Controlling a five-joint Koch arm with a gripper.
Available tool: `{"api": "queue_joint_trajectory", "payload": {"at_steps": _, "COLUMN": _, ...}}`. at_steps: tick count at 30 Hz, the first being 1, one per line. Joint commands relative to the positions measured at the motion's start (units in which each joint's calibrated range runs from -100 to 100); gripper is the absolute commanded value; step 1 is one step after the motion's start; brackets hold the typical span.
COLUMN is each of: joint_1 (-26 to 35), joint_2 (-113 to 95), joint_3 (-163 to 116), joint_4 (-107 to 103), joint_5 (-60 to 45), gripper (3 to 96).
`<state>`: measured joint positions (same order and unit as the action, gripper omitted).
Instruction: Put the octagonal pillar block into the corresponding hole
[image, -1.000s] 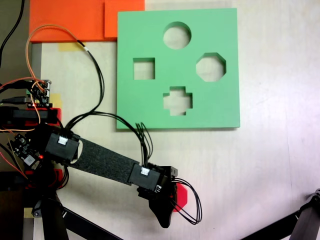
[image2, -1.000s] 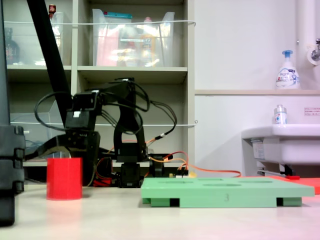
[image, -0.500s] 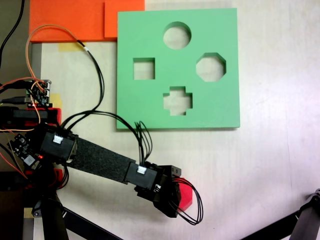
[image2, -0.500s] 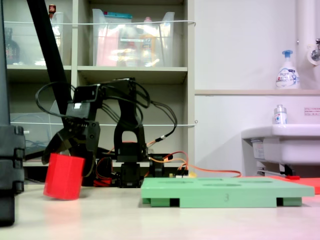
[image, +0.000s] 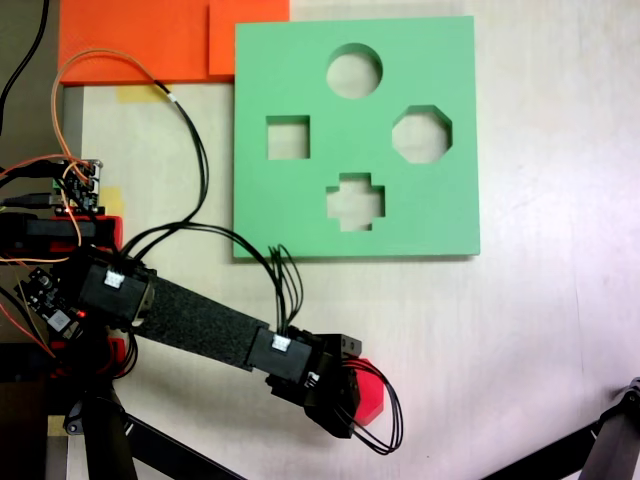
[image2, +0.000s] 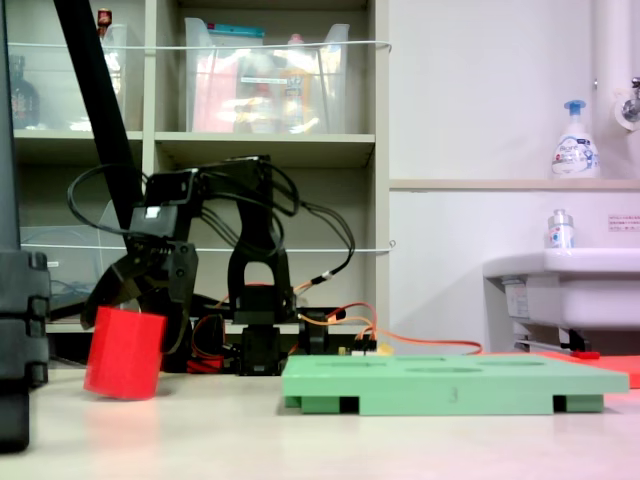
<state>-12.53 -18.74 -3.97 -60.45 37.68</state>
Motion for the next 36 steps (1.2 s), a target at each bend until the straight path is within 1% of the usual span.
{"api": "queue_joint_trajectory", "payload": {"at_steps": 1, "joint_1": -0.4, "joint_2": -0.4, "joint_3": -0.2, "joint_4": 0.8, "joint_5": -0.5, "gripper": 31.0}}
{"api": "queue_joint_trajectory", "payload": {"at_steps": 11, "joint_1": -0.6, "joint_2": -4.9, "joint_3": 0.0, "joint_4": 0.7, "joint_5": -0.4, "gripper": 31.0}}
{"api": "queue_joint_trajectory", "payload": {"at_steps": 20, "joint_1": 0.3, "joint_2": -23.4, "joint_3": 1.4, "joint_4": -5.3, "joint_5": 0.2, "gripper": 31.0}}
{"api": "queue_joint_trajectory", "payload": {"at_steps": 25, "joint_1": 1.4, "joint_2": -28.5, "joint_3": 2.3, "joint_4": -7.1, "joint_5": 1.2, "gripper": 31.1}}
{"api": "queue_joint_trajectory", "payload": {"at_steps": 31, "joint_1": 4.5, "joint_2": -31.8, "joint_3": 5.5, "joint_4": -9.7, "joint_5": 3.7, "gripper": 31.1}}
{"api": "queue_joint_trajectory", "payload": {"at_steps": 36, "joint_1": 9.0, "joint_2": -36.4, "joint_3": 6.7, "joint_4": -9.7, "joint_5": 7.7, "gripper": 31.3}}
